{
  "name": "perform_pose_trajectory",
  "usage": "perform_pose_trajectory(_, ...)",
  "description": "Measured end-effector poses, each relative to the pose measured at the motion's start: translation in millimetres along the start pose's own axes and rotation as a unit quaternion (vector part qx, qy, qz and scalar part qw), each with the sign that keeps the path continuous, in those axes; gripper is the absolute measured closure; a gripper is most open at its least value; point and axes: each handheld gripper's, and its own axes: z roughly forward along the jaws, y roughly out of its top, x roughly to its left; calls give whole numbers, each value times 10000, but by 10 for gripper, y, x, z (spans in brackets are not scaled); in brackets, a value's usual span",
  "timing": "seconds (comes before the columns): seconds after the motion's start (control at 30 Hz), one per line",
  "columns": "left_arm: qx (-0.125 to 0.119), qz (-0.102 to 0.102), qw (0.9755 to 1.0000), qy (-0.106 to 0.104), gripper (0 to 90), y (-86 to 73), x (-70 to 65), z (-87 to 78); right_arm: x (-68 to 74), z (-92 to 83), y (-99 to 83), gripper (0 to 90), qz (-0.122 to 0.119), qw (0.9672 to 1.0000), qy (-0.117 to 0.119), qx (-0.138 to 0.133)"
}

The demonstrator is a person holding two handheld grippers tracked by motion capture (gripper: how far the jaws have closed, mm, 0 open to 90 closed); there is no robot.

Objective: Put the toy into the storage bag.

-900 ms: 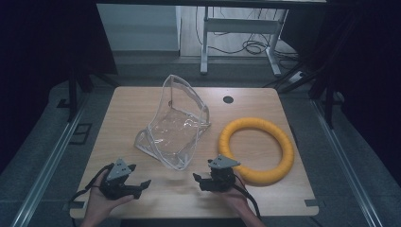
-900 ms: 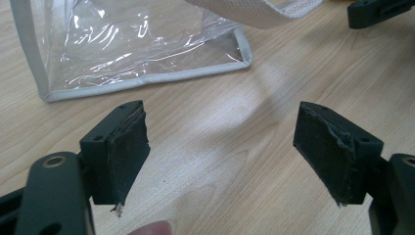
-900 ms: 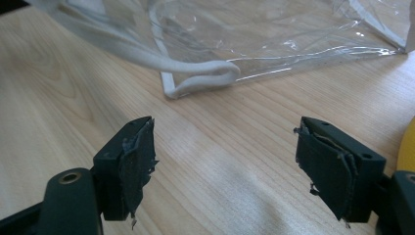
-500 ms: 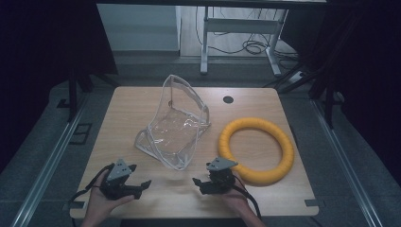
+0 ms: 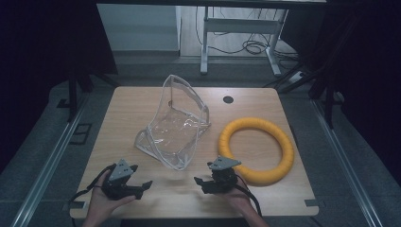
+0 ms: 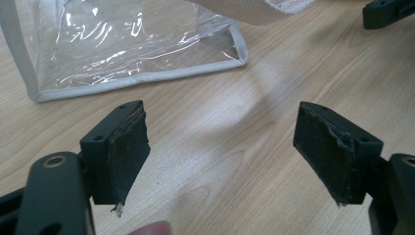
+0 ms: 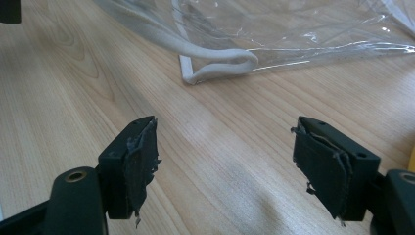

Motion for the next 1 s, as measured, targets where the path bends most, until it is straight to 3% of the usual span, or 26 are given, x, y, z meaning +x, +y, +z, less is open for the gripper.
perform_pose_trajectory(0.53, -17, -18, 10000, -10, 207, 2, 0, -13, -73, -171, 26, 285, -87, 9999, 60, -13)
perform_pose_trajectory(1.0, -6, -15, 10000, -7, 207, 1, 1, -7, -248, -347, 43, 291, -38, 10000, -14, -51)
